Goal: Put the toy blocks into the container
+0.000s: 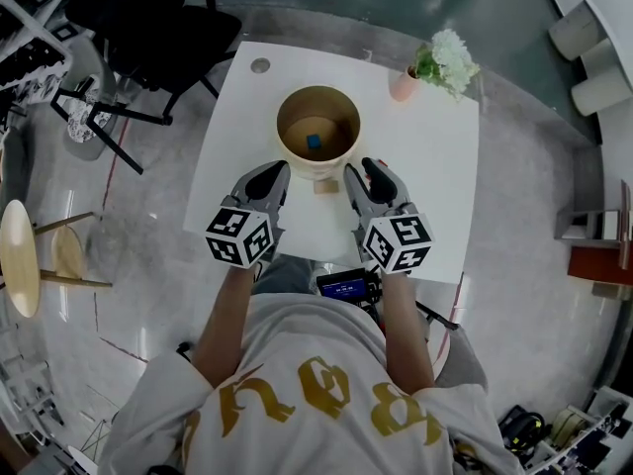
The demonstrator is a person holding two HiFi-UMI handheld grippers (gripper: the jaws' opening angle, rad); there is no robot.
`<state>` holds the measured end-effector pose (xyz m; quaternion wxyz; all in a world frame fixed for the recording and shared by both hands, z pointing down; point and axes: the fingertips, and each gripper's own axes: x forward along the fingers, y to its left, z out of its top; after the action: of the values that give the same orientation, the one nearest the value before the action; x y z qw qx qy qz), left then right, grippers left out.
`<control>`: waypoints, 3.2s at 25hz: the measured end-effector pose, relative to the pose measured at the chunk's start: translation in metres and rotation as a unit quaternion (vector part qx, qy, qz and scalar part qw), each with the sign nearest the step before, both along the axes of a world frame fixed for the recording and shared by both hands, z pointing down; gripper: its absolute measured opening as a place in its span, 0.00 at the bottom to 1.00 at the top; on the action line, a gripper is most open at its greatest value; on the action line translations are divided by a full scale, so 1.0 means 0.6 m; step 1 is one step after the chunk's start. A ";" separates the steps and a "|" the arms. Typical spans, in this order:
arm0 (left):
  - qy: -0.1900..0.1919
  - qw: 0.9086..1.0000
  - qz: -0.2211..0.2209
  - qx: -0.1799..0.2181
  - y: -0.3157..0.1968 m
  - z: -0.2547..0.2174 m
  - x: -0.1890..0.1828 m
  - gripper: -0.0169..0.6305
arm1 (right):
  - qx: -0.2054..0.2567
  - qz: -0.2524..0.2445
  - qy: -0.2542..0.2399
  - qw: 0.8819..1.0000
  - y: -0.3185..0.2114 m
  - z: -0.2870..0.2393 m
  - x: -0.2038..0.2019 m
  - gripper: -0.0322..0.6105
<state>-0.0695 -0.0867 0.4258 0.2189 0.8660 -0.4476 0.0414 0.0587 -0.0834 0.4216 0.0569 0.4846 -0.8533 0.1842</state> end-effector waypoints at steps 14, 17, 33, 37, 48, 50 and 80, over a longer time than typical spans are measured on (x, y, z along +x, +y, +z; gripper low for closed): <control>-0.013 1.000 0.012 -0.014 0.039 0.026 0.014 0.03 | -0.025 -0.016 0.045 0.999 0.052 0.043 -0.001 0.31; -0.016 1.000 0.011 -0.022 0.043 0.039 0.008 0.03 | -0.033 -0.012 0.041 0.999 0.054 0.052 -0.002 0.32; -0.030 0.996 0.019 -0.080 0.039 0.125 0.000 0.03 | -0.104 -0.036 0.076 0.991 0.050 0.151 -0.020 0.37; -0.032 0.995 0.025 -0.090 0.036 0.144 0.006 0.03 | -0.119 -0.045 0.097 0.987 0.047 0.184 -0.019 0.37; -0.048 0.990 0.040 -0.126 0.036 0.200 0.011 0.03 | -0.145 -0.077 0.160 0.973 0.039 0.250 -0.018 0.37; -0.046 0.990 0.041 -0.130 0.032 0.205 0.011 0.03 | -0.148 -0.083 0.170 0.971 0.036 0.260 -0.020 0.38; -0.021 0.984 0.049 -0.171 -0.005 0.242 -0.006 0.03 | -0.137 -0.187 0.288 0.929 0.018 0.333 -0.059 0.47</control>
<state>-0.0730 -0.0900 0.5709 0.3519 0.8356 -0.3958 0.1456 0.0232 -0.0724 0.6216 0.3991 0.3364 -0.8418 0.1375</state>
